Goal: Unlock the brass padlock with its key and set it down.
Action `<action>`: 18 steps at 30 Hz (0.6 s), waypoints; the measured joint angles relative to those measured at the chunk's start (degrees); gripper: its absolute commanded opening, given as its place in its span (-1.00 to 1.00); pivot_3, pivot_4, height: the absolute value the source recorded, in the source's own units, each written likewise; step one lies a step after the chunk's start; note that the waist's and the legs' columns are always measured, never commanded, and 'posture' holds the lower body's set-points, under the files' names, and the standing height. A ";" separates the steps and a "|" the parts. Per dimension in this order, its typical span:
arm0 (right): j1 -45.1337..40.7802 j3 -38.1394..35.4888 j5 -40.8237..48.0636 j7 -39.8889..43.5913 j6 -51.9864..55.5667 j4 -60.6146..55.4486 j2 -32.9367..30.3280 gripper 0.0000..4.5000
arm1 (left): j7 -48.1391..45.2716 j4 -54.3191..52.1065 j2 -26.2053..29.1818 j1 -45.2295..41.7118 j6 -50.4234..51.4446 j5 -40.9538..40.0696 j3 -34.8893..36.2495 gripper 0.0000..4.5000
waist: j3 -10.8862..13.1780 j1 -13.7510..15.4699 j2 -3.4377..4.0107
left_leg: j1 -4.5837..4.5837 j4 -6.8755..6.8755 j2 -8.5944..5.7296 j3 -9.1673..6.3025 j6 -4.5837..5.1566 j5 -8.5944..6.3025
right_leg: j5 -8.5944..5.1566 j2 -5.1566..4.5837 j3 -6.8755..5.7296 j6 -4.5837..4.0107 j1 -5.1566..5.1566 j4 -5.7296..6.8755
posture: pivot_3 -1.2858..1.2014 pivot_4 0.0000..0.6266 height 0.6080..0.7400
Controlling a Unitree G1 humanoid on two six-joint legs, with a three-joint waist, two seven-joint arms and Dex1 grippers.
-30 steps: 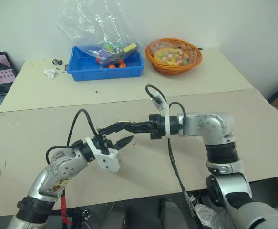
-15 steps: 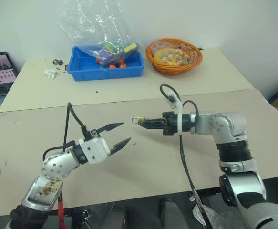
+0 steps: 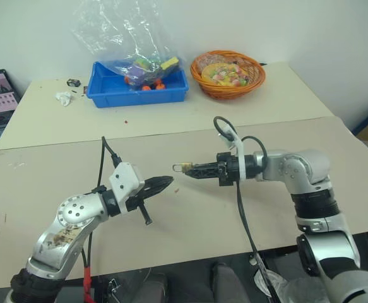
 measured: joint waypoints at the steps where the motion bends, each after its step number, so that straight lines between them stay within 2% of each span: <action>1: 0.10 0.08 0.01 0.04 0.00 -0.22 -0.05 -1.00 | -0.02 -0.13 -0.04 0.22 0.00 0.00 0.00 -0.97 | 0.00 0.01 0.00 | 0.00 0.00 0.00 0.00 0.00 0.00 | 0.00 0.00 0.00 0.00 0.00 0.00 | 0.03 -0.52 1.00; 18: 1.99 -0.36 5.94 0.76 1.56 -7.59 -1.03 -1.00 | -0.09 0.75 -2.00 -1.19 -0.06 2.52 0.09 -0.97 | 0.00 0.72 0.00 | 0.01 0.01 0.00 0.00 0.00 0.00 | 0.00 0.00 0.00 -0.01 0.02 0.00 | 0.03 -0.52 1.00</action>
